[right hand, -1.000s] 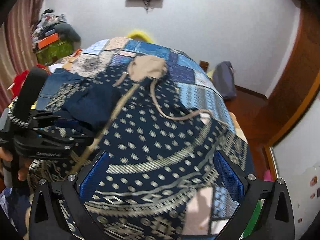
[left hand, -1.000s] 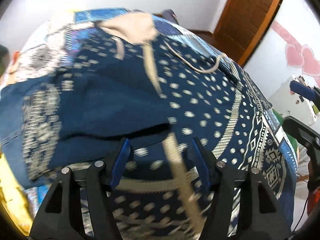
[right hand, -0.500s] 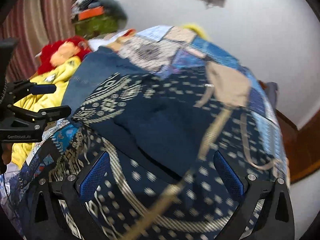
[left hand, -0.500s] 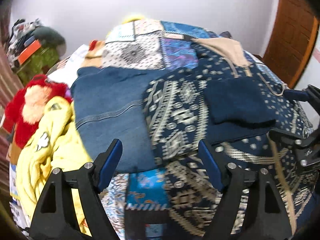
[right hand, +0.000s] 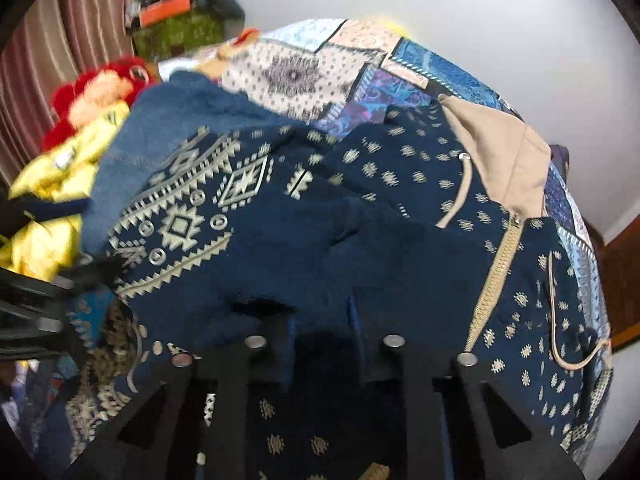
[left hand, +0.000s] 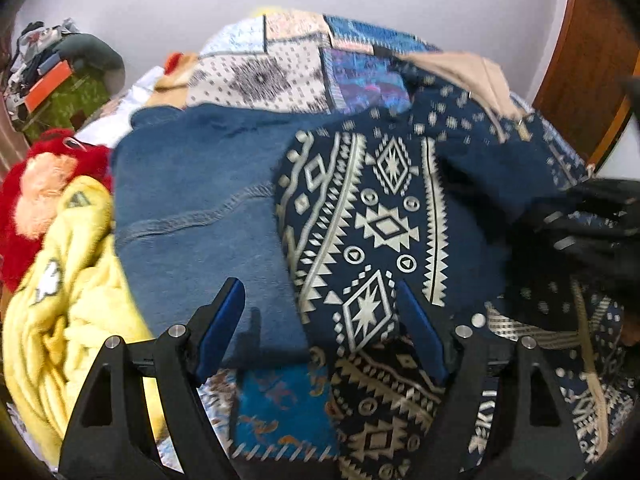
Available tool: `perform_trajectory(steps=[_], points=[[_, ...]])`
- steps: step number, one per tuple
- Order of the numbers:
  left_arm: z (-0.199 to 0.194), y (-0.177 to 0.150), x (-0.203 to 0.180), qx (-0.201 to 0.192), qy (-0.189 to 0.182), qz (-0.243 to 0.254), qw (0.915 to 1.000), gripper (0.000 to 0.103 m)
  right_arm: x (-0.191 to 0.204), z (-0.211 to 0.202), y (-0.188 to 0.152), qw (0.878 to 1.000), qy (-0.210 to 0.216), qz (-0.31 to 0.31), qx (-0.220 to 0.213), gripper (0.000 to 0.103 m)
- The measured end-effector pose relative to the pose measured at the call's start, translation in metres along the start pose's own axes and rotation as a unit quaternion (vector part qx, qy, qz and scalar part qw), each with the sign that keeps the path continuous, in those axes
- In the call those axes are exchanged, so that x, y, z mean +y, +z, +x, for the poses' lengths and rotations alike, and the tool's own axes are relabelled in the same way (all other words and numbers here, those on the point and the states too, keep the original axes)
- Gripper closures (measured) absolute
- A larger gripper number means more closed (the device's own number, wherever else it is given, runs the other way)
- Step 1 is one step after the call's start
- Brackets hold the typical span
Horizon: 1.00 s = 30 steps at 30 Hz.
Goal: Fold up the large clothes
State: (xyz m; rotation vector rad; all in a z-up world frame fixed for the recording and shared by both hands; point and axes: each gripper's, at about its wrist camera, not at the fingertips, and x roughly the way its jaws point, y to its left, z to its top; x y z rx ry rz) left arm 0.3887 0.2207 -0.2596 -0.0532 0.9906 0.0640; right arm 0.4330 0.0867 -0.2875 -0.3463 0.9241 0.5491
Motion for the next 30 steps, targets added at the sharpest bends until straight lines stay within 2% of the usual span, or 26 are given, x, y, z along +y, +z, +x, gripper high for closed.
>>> perform_trajectory(steps=[3,6,8,13,16,20,24,27,30], points=[[0.020,-0.002,-0.003,0.028,0.002,-0.004,0.9996,0.025,-0.015,-0.022,-0.003,1.000,0.010,0.016,-0.018,0.090],[0.016,0.000,-0.006,0.031,0.013,-0.006,0.9994,0.025,-0.033,-0.052,-0.007,0.998,0.007,0.033,-0.045,0.090],[0.005,0.004,-0.010,0.021,0.020,-0.002,0.9996,0.025,-0.046,-0.068,-0.011,0.997,0.009,0.046,-0.059,0.091],[-0.035,0.024,-0.041,-0.021,0.000,0.018,0.9996,0.025,-0.082,-0.111,-0.030,0.992,0.008,0.086,-0.089,0.091],[-0.043,0.033,-0.066,-0.032,-0.020,0.035,0.9987,0.022,-0.103,-0.125,-0.045,0.989,0.011,0.114,-0.096,0.091],[-0.026,0.034,-0.100,-0.010,-0.036,0.057,0.9977,0.021,-0.133,-0.125,-0.069,0.981,0.006,0.169,-0.091,0.091],[0.020,0.027,-0.119,0.046,-0.007,0.067,0.9966,0.021,-0.159,-0.098,-0.091,0.979,-0.006,0.197,-0.048,0.091],[0.023,0.019,-0.127,0.029,0.024,0.096,0.9946,0.018,-0.169,-0.083,-0.107,0.981,-0.029,0.190,-0.026,0.091],[0.024,0.018,-0.130,0.026,0.029,0.109,0.9933,0.018,-0.180,-0.070,-0.118,0.984,-0.069,0.167,-0.006,0.091]])
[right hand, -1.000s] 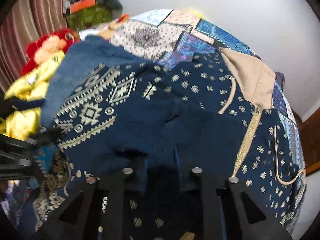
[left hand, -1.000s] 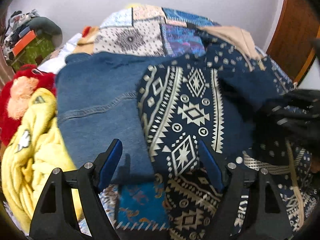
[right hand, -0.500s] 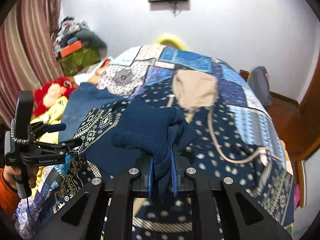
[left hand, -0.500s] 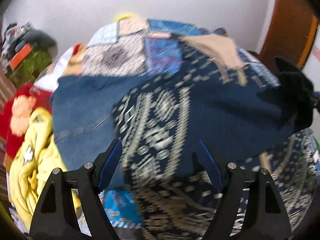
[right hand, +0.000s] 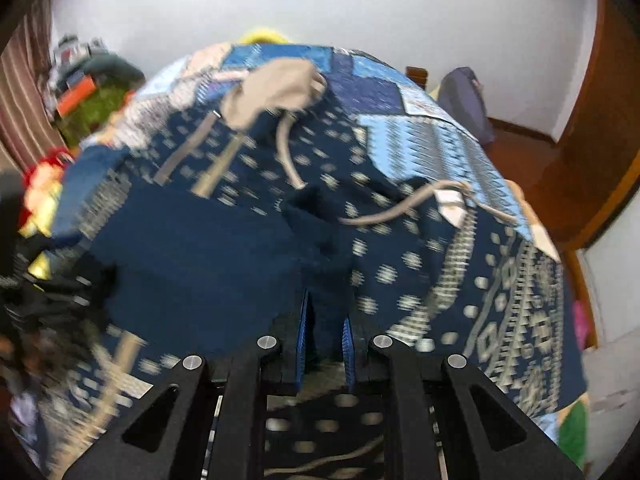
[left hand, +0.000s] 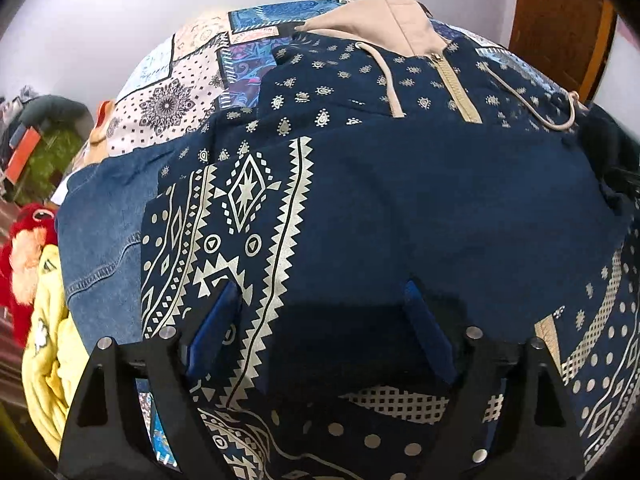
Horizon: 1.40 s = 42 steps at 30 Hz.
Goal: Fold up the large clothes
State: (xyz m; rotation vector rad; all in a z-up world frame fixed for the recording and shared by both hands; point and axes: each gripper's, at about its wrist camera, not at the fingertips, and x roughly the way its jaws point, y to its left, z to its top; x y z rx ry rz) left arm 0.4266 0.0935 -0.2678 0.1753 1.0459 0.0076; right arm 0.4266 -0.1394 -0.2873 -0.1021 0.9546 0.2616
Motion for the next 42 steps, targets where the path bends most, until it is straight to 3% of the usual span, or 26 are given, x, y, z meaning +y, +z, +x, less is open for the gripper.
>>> perform_trajectory(steps=[3,12,15,16,17,19,23,27,31,33,34,35,36,39,42], points=[[0.002,-0.001,0.004,0.002,-0.007,-0.014,0.9999,0.013,-0.019,0.016,-0.005,0.999,-0.028,-0.006,0.026,0.091],[0.004,-0.004,0.006,0.004,-0.010,-0.032,0.9994,0.007,-0.045,0.012,-0.009,0.998,-0.020,0.007,0.055,0.090],[0.007,-0.004,0.009,0.006,-0.007,-0.035,0.9993,0.003,-0.041,0.006,-0.011,0.995,-0.074,-0.020,0.056,0.090],[0.008,-0.004,0.011,0.007,-0.008,-0.038,0.9992,0.003,-0.039,0.004,-0.012,0.992,-0.112,-0.034,0.056,0.090],[0.011,-0.004,0.014,0.008,-0.014,-0.044,0.9989,0.003,-0.039,0.005,-0.015,0.982,-0.172,-0.055,0.062,0.088],[0.012,-0.005,0.017,0.012,-0.023,-0.054,0.9982,0.003,-0.043,0.011,-0.021,0.968,-0.224,-0.085,0.076,0.086],[0.008,-0.006,0.017,0.013,-0.020,-0.052,0.9983,0.003,-0.061,-0.004,-0.032,0.975,-0.198,-0.073,0.074,0.086],[-0.009,-0.011,0.013,0.008,-0.008,-0.042,0.9991,0.004,-0.093,-0.024,-0.034,0.991,-0.111,0.001,0.075,0.086],[-0.030,-0.013,0.005,-0.012,0.013,-0.020,0.9996,0.004,-0.120,-0.012,-0.039,0.993,-0.060,0.047,0.090,0.085],[-0.039,-0.013,-0.001,-0.026,0.023,-0.007,0.9994,0.004,-0.127,-0.012,-0.041,0.994,-0.059,0.047,0.083,0.064],[-0.045,-0.012,-0.005,-0.035,0.026,0.000,0.9991,0.004,-0.130,-0.013,-0.042,0.992,-0.085,0.041,0.082,0.024],[-0.048,-0.012,-0.008,-0.039,0.026,0.003,0.9989,0.004,-0.132,-0.013,-0.044,0.988,-0.135,0.030,0.075,0.000],[-0.052,-0.010,-0.012,-0.045,0.026,0.008,0.9986,0.004,-0.135,-0.011,-0.046,0.984,-0.161,0.022,0.072,0.000],[-0.061,-0.004,-0.030,-0.059,0.016,0.024,0.9978,0.004,-0.155,-0.011,-0.058,0.990,-0.100,0.065,0.074,0.000],[-0.064,0.002,-0.046,-0.067,0.002,0.034,0.9972,0.004,-0.178,-0.019,-0.067,0.987,-0.046,0.132,0.084,0.000]])
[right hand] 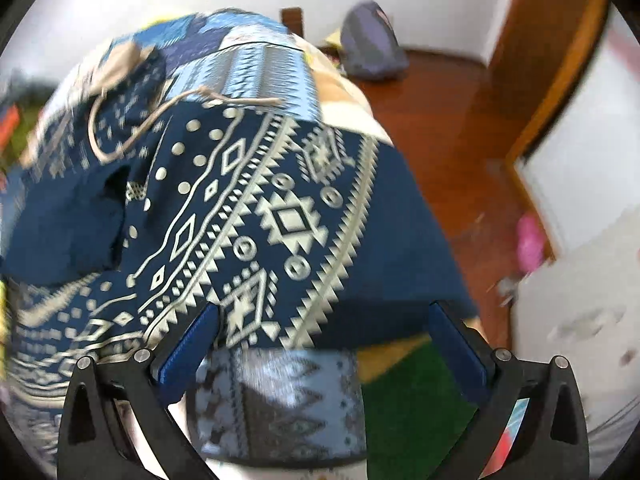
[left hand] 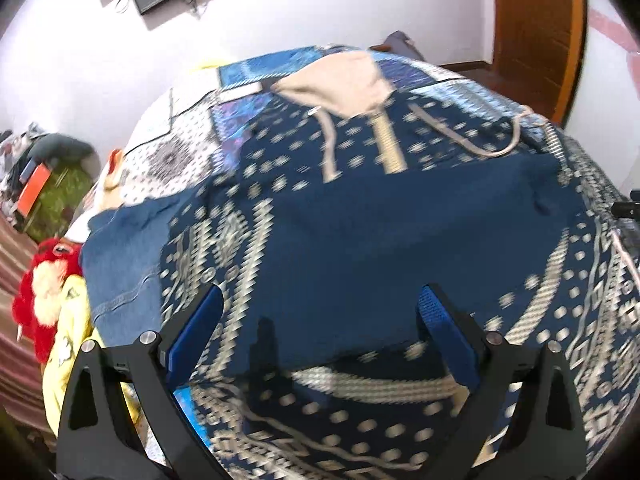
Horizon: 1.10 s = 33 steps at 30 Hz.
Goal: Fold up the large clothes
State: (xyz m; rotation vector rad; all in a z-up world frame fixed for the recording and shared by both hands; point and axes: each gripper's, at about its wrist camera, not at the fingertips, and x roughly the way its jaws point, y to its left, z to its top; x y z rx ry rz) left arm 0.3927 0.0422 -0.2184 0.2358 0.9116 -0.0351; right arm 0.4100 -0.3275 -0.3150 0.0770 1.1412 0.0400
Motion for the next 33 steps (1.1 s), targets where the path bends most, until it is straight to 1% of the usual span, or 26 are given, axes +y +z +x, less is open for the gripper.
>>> perform_trajectory(steps=[3,5,8,9,11,12,14,19,21,22,23,24,25,26,27,28,29,30,32,33], points=[[0.000,0.012,-0.015,-0.005,-0.027,-0.003,0.9996,0.004,-0.026,-0.014,-0.010,0.998,0.034,0.051,-0.001,0.000],[0.005,0.021,-0.023,0.000,-0.053,-0.013,0.9985,0.004,-0.037,-0.023,-0.017,0.996,0.050,0.070,-0.003,0.000],[0.020,0.029,-0.031,0.017,-0.082,-0.027,0.9961,0.004,-0.055,-0.029,-0.026,0.990,0.091,0.109,-0.002,0.000],[0.024,0.029,-0.034,0.022,-0.087,-0.030,0.9955,0.004,-0.054,-0.032,-0.029,0.988,0.102,0.119,0.000,0.000],[0.037,0.030,-0.039,0.036,-0.099,-0.035,0.9939,0.004,-0.065,-0.033,-0.033,0.980,0.133,0.145,0.005,0.001],[0.043,0.030,-0.041,0.044,-0.104,-0.038,0.9929,0.004,-0.069,-0.028,-0.034,0.976,0.146,0.163,0.007,0.002],[0.051,0.027,-0.045,0.055,-0.115,-0.045,0.9908,0.004,-0.073,-0.020,-0.033,0.971,0.157,0.181,0.014,0.011],[0.054,0.022,-0.043,0.050,-0.125,-0.051,0.9895,0.004,-0.086,0.012,-0.023,0.953,0.183,0.242,0.023,0.020],[0.051,0.020,-0.038,0.047,-0.128,-0.058,0.9890,0.004,-0.090,0.019,-0.018,0.952,0.171,0.253,0.016,0.030],[0.049,0.020,-0.035,0.045,-0.128,-0.061,0.9889,0.004,-0.092,0.022,-0.015,0.954,0.160,0.253,0.011,0.042],[0.046,0.019,-0.031,0.042,-0.128,-0.066,0.9887,0.004,-0.093,0.024,-0.012,0.957,0.142,0.254,0.002,0.050],[0.044,0.018,-0.028,0.039,-0.128,-0.070,0.9885,0.004,-0.093,0.026,-0.008,0.958,0.130,0.257,-0.005,0.054],[0.042,0.018,-0.024,0.036,-0.128,-0.076,0.9882,0.004,-0.094,0.030,-0.005,0.958,0.123,0.257,-0.009,0.061],[0.039,0.017,-0.020,0.034,-0.127,-0.083,0.9879,0.004,-0.095,0.031,-0.001,0.959,0.116,0.258,-0.012,0.071],[0.037,0.016,-0.016,0.031,-0.126,-0.087,0.9877,0.004,-0.095,0.031,0.002,0.960,0.105,0.257,-0.018,0.077],[0.033,0.016,-0.011,0.027,-0.124,-0.094,0.9875,0.004,-0.095,0.029,0.005,0.962,0.096,0.253,-0.024,0.087],[0.030,0.015,-0.007,0.024,-0.122,-0.098,0.9874,0.004,-0.094,0.026,0.008,0.963,0.097,0.249,-0.028,0.090],[0.028,0.015,-0.003,0.022,-0.121,-0.101,0.9872,0.004,-0.091,0.019,0.010,0.964,0.105,0.244,-0.035,0.091],[0.020,0.015,0.007,0.013,-0.121,-0.112,0.9862,0.004,-0.084,-0.002,0.013,0.966,0.116,0.222,-0.066,0.092],[0.016,0.014,0.011,0.009,-0.121,-0.116,0.9858,0.004,-0.076,-0.021,0.018,0.970,0.113,0.197,-0.088,0.093]])
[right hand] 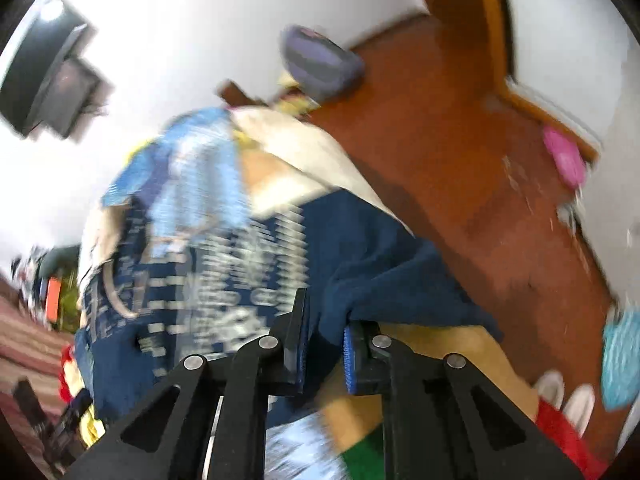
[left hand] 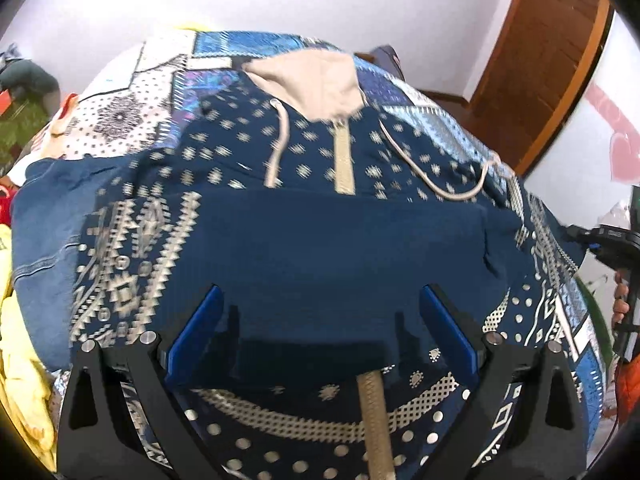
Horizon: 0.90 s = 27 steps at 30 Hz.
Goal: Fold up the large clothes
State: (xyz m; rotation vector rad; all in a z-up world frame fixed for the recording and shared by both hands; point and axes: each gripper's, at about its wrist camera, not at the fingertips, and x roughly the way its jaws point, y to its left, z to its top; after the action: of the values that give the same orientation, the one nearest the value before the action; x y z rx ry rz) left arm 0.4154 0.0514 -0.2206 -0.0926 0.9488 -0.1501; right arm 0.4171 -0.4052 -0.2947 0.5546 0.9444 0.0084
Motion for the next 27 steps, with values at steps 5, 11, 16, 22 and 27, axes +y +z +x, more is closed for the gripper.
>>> perform_trajectory(steps=[5,11,16,22,27], points=[[-0.026,0.005,0.016,-0.030,0.012,-0.019,0.9993,0.004,0.063,-0.059,0.011,0.994,0.047,-0.077,-0.066,0.094],[-0.060,0.003,0.034,-0.063,-0.004,-0.046,0.9970,0.004,0.158,-0.099,0.012,0.979,0.121,-0.140,-0.088,0.094],[-0.084,-0.003,0.050,-0.081,-0.002,-0.050,0.9954,0.004,0.233,-0.074,-0.016,0.972,0.140,-0.183,-0.053,0.094],[-0.102,-0.016,0.072,-0.090,0.003,-0.057,0.9943,0.004,0.277,0.015,-0.081,0.969,0.135,-0.195,0.067,0.094],[-0.108,-0.031,0.093,-0.088,0.006,-0.071,0.9935,0.004,0.280,0.077,-0.128,0.971,0.084,-0.181,0.133,0.094]])
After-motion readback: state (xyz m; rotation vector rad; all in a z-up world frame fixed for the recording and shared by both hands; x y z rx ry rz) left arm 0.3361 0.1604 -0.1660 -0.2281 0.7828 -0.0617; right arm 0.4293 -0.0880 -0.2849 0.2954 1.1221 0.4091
